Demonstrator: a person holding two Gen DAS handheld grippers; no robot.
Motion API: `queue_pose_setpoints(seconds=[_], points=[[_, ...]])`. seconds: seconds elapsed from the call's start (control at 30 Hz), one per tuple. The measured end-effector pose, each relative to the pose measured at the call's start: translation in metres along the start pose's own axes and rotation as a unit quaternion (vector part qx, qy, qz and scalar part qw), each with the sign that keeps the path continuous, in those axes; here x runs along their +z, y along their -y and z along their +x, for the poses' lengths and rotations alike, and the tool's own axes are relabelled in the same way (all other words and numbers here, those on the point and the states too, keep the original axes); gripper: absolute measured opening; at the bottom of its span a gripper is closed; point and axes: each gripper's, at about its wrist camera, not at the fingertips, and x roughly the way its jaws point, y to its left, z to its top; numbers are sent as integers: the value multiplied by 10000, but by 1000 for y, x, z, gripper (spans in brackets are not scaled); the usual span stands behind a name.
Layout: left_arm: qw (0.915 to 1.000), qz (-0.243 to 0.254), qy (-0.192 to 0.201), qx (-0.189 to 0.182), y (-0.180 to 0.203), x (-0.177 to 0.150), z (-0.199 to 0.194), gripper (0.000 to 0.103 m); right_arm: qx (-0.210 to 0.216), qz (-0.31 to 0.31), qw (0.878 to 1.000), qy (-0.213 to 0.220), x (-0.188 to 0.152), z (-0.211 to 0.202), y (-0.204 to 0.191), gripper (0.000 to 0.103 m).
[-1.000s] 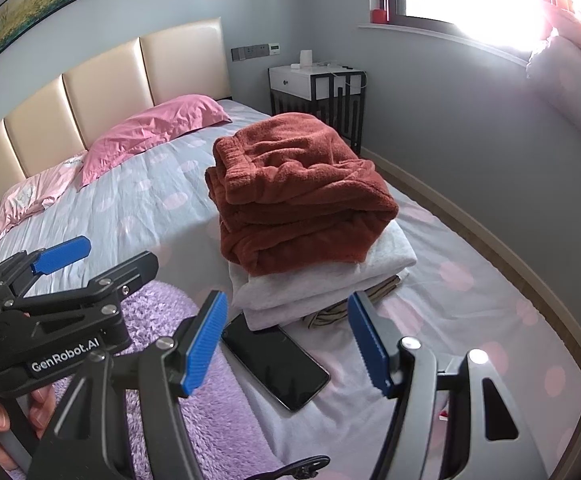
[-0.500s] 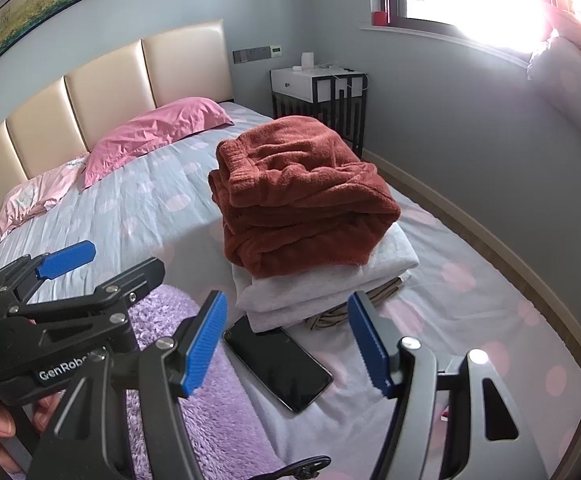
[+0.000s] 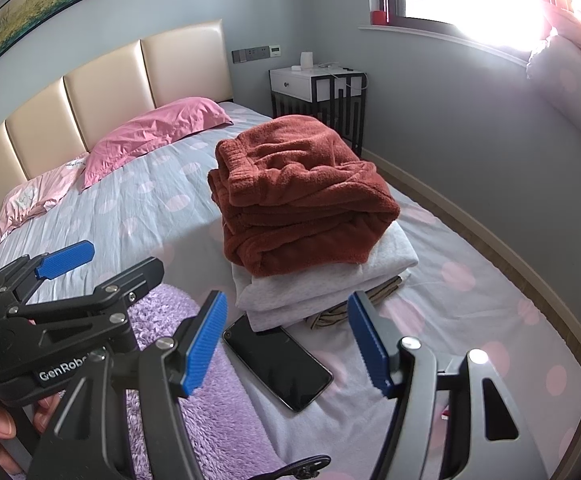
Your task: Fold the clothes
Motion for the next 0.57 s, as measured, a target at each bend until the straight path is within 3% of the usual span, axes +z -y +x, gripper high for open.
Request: queue_pose_setpoints(seconds=[0.57], points=[[10000,12,-13,15,0,-1,1,86,4,16,10000,-41,-2,2,0,62]])
